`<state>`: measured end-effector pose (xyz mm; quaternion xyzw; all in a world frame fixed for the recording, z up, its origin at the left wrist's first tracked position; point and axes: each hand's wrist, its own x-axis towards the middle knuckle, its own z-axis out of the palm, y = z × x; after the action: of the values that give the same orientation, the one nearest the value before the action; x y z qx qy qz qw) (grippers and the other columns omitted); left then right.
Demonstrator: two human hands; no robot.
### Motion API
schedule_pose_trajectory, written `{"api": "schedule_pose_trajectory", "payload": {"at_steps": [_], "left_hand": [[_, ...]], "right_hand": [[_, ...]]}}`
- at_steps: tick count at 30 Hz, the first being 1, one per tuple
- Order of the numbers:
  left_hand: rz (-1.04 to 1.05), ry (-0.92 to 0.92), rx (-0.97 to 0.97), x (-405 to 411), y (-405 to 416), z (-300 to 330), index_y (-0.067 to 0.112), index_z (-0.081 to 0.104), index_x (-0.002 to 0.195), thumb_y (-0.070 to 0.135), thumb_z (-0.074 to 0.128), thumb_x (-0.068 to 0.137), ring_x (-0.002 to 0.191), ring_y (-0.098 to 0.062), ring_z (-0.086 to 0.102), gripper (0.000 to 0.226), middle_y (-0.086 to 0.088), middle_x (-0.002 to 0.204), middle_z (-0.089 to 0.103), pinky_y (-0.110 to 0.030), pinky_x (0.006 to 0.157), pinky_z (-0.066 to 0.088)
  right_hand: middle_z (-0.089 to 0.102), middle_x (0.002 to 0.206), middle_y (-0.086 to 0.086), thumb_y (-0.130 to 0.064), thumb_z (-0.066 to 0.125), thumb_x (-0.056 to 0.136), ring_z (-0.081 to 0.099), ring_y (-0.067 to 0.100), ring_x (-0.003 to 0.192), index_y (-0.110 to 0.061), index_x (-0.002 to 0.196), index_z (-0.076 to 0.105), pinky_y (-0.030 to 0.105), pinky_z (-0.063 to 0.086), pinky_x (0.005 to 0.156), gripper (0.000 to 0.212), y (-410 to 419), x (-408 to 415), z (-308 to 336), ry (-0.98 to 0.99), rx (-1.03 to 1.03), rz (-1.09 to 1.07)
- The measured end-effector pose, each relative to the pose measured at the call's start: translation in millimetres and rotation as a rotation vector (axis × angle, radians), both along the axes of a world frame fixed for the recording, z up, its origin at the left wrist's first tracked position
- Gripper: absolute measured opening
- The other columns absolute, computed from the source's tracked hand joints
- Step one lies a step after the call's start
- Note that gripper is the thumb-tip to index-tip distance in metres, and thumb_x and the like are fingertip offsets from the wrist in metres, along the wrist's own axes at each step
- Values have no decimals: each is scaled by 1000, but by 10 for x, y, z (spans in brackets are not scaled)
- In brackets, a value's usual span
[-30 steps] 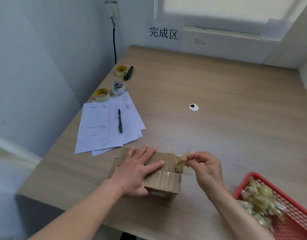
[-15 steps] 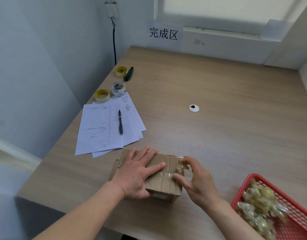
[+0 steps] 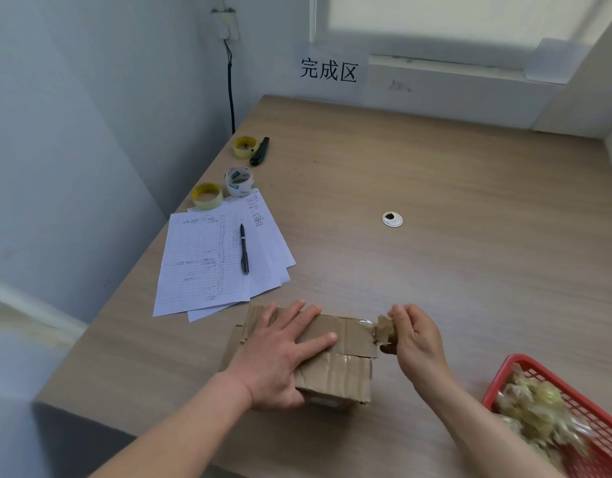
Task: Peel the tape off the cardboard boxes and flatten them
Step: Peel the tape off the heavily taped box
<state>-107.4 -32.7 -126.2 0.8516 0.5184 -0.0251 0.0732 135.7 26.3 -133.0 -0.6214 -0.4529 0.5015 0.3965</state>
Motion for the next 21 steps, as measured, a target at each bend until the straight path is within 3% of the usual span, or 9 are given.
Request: {"api": "schedule_pose_trajectory", "payload": {"at_steps": [4,6,8,11,13,15,17,19,21], "left_hand": [[7,18,-15,7,13,18,46,32,149,73,62,62,149,-34,23,95,-7,162,26,-59,115,22],[10,23,-25,12,14,31,47,31,149,73,59,64,150,-33,20,94,-6,163,23,-58,116,18],[9,31,-26,18,2,46,47,32,149,73,55,64,150,-34,21,92,-6,163,24,-57,115,17],[9,17,-18,10,0,49,46,33,148,74,50,62,148,-34,26,92,-6,161,28,-58,114,23],[14,12,-12,0,-4,66,45,37,146,74,50,59,145,-34,34,93,-6,158,34,-59,110,31],[13,5,-7,-4,4,74,45,39,145,74,52,58,143,-33,38,93,-6,156,37,-58,108,34],[8,4,-16,1,1,58,45,37,146,73,54,58,144,-33,36,94,-6,157,36,-58,110,32],[-10,22,-8,18,4,44,46,35,146,72,58,58,145,-33,33,94,-6,159,33,-57,112,26],[-17,38,2,28,-4,18,46,35,146,72,60,58,145,-32,34,95,-6,158,33,-56,112,24]], "right_hand": [[67,87,-11,-47,69,85,63,8,80,-35,97,61,27,52,70,19,-88,42,11,-151,67,216],[64,95,-15,-34,81,79,62,7,86,-31,101,61,16,46,71,30,-140,66,-37,-382,154,326],[65,105,-9,-18,81,82,64,13,90,-21,93,68,11,43,74,18,-132,62,-5,-512,352,358],[65,123,3,-8,77,84,61,18,111,-10,85,70,28,47,90,7,-5,90,14,-649,588,449],[70,112,-4,-14,70,92,64,8,105,-15,88,69,25,49,88,4,79,78,78,-542,473,477],[70,81,0,-17,64,96,64,10,71,-22,81,65,28,52,64,16,151,33,121,-279,239,414],[67,71,10,-16,58,99,56,16,55,-20,80,63,31,46,48,19,204,-42,87,-71,63,262],[67,66,9,-16,53,101,56,16,51,-16,90,61,28,41,43,14,247,-113,3,41,-128,51],[57,62,9,-9,47,100,52,17,48,-14,79,55,25,38,48,22,271,-154,-110,115,-282,-143]]}}
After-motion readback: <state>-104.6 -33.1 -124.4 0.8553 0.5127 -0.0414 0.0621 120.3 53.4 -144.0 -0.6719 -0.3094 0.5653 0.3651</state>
